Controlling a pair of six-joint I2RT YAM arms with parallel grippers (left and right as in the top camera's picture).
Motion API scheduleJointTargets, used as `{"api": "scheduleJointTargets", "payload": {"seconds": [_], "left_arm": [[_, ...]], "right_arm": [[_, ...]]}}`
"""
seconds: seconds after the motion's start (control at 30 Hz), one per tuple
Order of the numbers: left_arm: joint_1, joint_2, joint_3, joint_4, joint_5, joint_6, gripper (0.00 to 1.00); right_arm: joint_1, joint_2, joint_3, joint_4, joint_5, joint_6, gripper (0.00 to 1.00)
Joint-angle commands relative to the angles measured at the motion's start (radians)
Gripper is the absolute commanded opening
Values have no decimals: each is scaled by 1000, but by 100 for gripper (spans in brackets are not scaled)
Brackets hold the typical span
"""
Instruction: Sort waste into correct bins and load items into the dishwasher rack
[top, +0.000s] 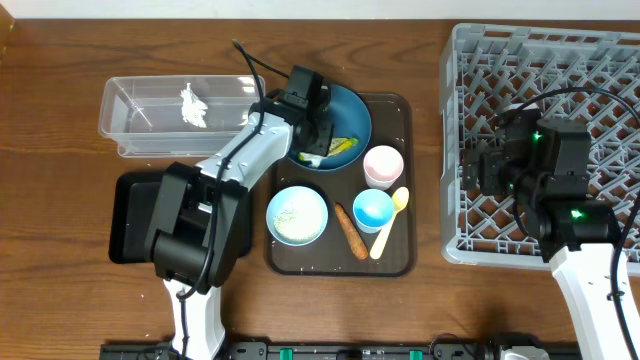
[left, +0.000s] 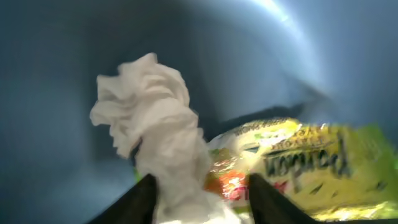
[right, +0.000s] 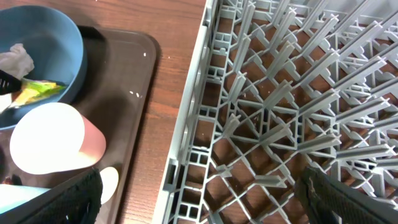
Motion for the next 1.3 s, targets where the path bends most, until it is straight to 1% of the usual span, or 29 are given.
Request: {"api": "scheduleJointTargets", "payload": {"seconds": [0.0, 0.07, 0.13, 0.17, 0.2, 0.23, 0.4, 0.6, 0.8, 1.03, 1.2, 1.23, 1.27], "left_arm": [[3, -4, -10, -5, -13, 4, 37], [3, -4, -10, -5, -13, 4, 27], [3, -4, -10, -4, -13, 4, 19], [3, -4, -10, -2, -13, 4, 12], [4, -4, -9, 0, -14, 4, 8], [5, -5, -8, 1, -25, 4, 6], [5, -50, 13, -5, -123, 4, 6], [18, -230, 19, -1, -151, 5, 6], [90, -379, 18, -21, -320, 4, 6], [226, -380, -3, -54, -335, 4, 6], [291, -354, -11, -54, -335, 4, 7], [299, -350, -11, -54, -335, 4, 11], [303, -346, -11, -53, -335, 4, 24]], "right_arm": [[-3, 6, 21, -4, -7, 13, 99], [-3, 6, 21, -4, -7, 13, 99], [-3, 6, 21, -4, -7, 13, 99], [-3, 6, 21, -6, -7, 12, 99], [-3, 6, 21, -7, -7, 12, 99], [-3, 6, 21, -7, -7, 12, 99], [-3, 6, 21, -8, -7, 12, 99], [-3, 6, 21, -7, -6, 12, 99], [-3, 6, 21, -7, -1, 12, 99], [-3, 6, 21, -7, 0, 12, 99], [-3, 6, 21, -6, 0, 12, 99], [-3, 6, 21, -6, 0, 12, 99], [-3, 6, 21, -6, 0, 12, 99]]}}
